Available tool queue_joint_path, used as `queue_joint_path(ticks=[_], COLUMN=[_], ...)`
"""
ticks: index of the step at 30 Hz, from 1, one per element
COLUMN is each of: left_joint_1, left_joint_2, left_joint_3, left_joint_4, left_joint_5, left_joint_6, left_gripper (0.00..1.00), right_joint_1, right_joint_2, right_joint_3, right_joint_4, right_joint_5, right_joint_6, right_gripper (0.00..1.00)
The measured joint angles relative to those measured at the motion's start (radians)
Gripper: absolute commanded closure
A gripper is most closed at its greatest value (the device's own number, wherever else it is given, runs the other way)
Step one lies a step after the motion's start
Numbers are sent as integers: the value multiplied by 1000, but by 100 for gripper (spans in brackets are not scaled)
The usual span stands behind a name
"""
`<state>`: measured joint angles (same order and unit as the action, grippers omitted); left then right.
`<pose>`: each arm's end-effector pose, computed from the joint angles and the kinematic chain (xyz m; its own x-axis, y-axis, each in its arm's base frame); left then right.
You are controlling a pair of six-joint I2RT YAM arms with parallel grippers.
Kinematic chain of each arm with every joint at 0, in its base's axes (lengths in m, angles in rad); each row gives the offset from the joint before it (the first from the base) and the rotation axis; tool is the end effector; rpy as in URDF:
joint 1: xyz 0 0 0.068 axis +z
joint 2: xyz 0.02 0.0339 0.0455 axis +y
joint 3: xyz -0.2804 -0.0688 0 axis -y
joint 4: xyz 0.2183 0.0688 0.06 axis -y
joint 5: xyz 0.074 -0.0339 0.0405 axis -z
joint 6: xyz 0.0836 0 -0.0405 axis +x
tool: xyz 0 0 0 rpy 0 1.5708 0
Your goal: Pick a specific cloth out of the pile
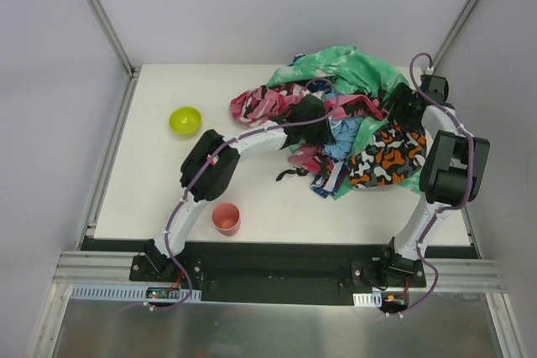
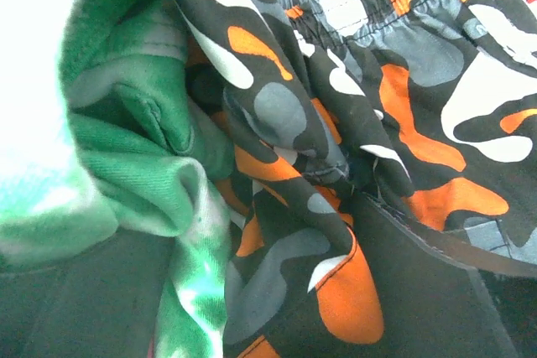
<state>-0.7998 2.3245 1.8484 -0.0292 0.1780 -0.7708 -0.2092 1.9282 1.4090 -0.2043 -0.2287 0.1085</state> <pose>0.3867 -0.4192 0.1956 -0.8090 -0.1514 -0.5680 0.3488 0.6542 -0.6711 0.4479 -0.0757 0.2171 -0.6399 0.2437 -0.7288 0.1060 0.9673 0.2304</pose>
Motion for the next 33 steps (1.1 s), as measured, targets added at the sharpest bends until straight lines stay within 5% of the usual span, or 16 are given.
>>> queue_joint_path(ticks=[9,19,27,33], left_joint_1=[1,3,31,127], left_joint_2=[-416,-903,-1062,-1112], left_joint_3=[-309,-344,-336,-338], left_joint_4=[-36,-88,-102,-151], left_joint_5=[-8,-256,-451,-548], left_joint_6=[121,401,576,643], left_gripper=[100,100,100,100], right_joint_1=[2,-3,-8,-10], right_joint_2=[-24,-65,-115,-244], right_joint_3=[-43,-112,-117,-117], right_joint_4=[14,50,-6,-112], right_joint_5=[21,43,43,81], right_joint_6=[18,38,37,12], right_gripper=[14,14,2,4])
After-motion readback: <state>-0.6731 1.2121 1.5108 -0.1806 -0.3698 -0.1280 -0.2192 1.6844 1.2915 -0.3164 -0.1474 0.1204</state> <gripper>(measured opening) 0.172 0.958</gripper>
